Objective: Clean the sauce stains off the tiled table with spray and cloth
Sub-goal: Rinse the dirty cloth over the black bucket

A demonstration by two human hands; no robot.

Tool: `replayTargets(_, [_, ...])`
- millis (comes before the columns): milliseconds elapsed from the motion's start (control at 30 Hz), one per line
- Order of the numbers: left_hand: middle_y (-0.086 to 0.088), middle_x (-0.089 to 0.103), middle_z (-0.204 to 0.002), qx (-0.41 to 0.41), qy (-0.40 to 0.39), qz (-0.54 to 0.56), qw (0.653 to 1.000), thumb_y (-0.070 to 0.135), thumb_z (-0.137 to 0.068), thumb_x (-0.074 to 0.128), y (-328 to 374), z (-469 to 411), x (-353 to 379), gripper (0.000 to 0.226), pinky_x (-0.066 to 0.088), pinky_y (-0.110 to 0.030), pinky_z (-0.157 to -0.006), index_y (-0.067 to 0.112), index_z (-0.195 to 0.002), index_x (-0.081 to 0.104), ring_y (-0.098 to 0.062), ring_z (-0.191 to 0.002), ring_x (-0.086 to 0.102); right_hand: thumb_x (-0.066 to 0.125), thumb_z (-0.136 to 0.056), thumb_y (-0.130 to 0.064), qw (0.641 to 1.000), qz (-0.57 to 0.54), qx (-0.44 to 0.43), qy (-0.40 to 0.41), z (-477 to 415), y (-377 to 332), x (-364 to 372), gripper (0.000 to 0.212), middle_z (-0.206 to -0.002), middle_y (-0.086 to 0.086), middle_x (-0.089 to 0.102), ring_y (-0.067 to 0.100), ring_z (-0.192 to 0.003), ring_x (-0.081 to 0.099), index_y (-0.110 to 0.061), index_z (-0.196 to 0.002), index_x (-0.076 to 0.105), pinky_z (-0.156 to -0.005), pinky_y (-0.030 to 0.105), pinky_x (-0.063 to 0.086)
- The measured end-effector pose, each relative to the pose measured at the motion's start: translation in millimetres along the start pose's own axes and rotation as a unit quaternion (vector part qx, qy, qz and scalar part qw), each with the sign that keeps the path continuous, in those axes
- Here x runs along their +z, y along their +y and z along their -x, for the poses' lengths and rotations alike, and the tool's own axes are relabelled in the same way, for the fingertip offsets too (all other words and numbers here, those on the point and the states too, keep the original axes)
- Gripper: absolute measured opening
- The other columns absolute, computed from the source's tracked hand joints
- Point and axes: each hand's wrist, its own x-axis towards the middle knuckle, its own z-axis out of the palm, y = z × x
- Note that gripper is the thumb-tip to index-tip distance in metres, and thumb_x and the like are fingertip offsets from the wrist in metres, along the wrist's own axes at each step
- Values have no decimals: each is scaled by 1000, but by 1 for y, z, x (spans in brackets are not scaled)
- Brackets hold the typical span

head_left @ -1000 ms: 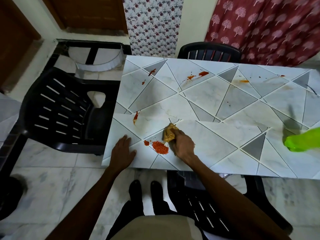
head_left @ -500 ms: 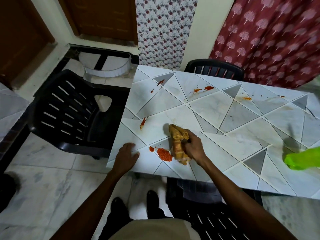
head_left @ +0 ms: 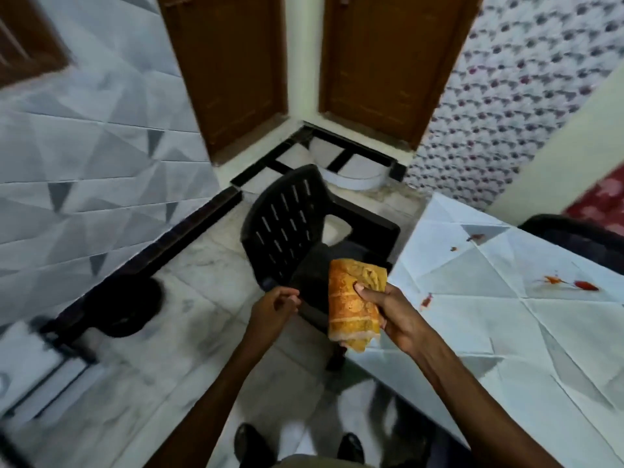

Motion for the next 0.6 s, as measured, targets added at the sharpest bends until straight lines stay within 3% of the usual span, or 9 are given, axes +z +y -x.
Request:
replayTargets(100, [-1,75,-92,-22,64,32,997,12,-96,59,-26,9,-87,14,55,-25,-76,21,-99,70,-13,-79,72,76,-87,-12,998,40,17,-45,-26,10,97,35,-98,15,77,27,-84,76,0,-119,67,-68,35,61])
replayTargets(200, [-1,75,-90,-43,114,50,991,10,-95,61,-54,16,-161,14,55,-26,-75,20,-99,69,-18,-80,72,71,-91,-8,994,65,30,-83,-53,24,181,14,-69,6,73,13,-52,68,-1,-103,68,-46,22,51])
replayTargets(400, [-4,72,-90,-79,223,114,965,10,-98,57,-85,10,-276,13,53,-22,-70,16,-96,68,-17,-76,68,71,-91,-23,984,94,58,-139,-99,51,322,29,-106,16,76,32,-94,74,-10,-118,70,-77,42,61])
replayTargets(500, [-3,73,-90,-97,266,132,950,15,-97,59,-106,-7,-325,10,54,-27,-73,19,-95,68,-17,-77,69,76,-82,-30,978,100,91,-161,-137,64,383,46,-115,18,74,38,-105,71,-10,-123,68,-94,55,57])
replayTargets(600, [-2,74,-90,-129,284,123,942,16,-98,58,-130,-29,-359,14,56,-30,-77,24,-96,69,-18,-80,72,71,-92,-29,969,122,120,-176,-182,76,429,37,-116,15,74,34,-106,72,-11,-124,68,-93,51,57])
